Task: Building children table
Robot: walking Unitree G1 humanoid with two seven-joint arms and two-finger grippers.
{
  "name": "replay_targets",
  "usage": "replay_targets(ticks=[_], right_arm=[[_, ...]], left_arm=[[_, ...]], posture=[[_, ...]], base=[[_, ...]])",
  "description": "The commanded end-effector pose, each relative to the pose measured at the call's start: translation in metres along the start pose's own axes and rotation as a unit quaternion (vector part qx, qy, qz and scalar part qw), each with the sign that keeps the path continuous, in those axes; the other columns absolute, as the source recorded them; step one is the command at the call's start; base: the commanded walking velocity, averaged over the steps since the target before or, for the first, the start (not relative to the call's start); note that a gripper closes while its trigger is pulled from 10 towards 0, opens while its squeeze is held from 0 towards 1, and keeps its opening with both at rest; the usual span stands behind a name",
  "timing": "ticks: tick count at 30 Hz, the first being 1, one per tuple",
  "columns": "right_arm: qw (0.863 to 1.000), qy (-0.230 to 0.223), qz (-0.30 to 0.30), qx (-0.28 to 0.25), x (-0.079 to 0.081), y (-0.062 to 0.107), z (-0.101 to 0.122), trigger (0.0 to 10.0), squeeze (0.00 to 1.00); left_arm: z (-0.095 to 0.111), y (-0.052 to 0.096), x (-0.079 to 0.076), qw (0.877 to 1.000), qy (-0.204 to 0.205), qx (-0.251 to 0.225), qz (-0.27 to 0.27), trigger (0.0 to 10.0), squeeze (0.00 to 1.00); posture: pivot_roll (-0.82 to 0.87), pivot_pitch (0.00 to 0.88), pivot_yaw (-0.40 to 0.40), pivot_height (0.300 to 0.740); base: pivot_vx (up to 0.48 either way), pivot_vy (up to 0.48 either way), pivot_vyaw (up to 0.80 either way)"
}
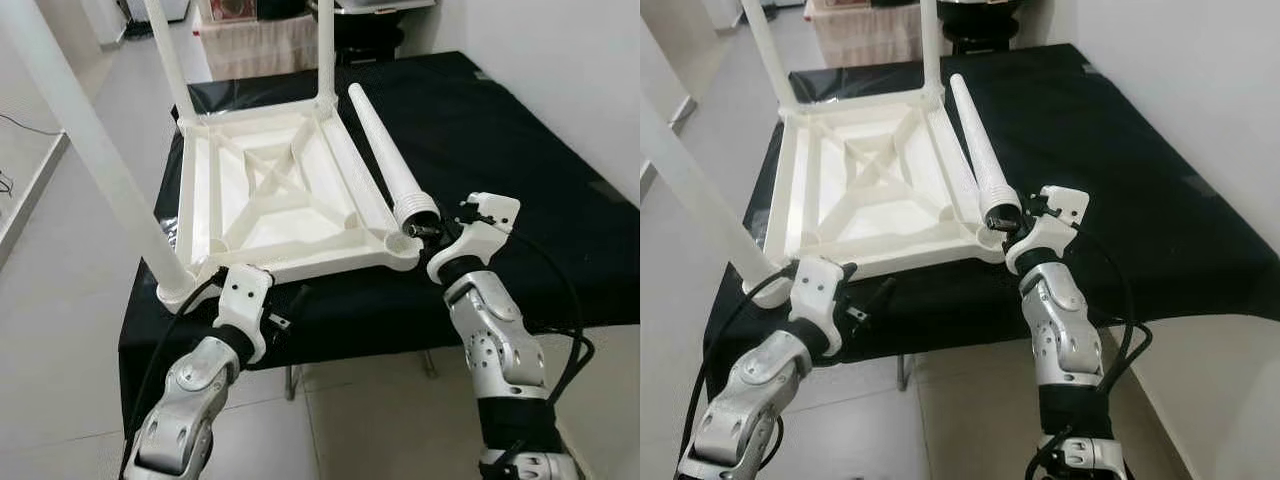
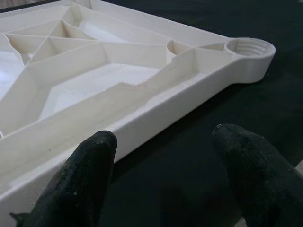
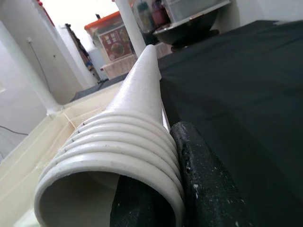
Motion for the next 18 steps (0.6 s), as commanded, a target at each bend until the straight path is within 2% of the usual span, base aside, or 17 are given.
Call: replay_targets(ticks=[1,18], right_arm=[[1.000,0.001,0.012,-0.001,0.0058,0.0010,0.0003,10.0,0.00],[1.000,0.008,0.013,0.003,0.0079,0.0009,-0.0019,10.0,0.00]], left_arm=[[-0.0095,0.0027,0.0033,1.000,-0.008,0.023,0.006,10.0,0.00],[-0.0093,0.0029,0.0028,1.000,-0.011,0.023,0.004,10.0,0.00]], posture=[[-0.01,0.133,0.054,0.740],[-0.01,0.133,0.054,0.740]], base=[[-0.292,0.000,0.00],[-0.302,0.000,0.00]])
Point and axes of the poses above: a point about 5 cm out from each wrist's last joint towards the gripper, its own y axis pointing back from the gripper into the wrist, its own z axis along the axis of the wrist's last joint, x = y × z, the point moved 1 cm from there along -y, pointing out of the wrist towards the gripper, and after that the axes turned 5 degrees about y, right-handed, at the moved point
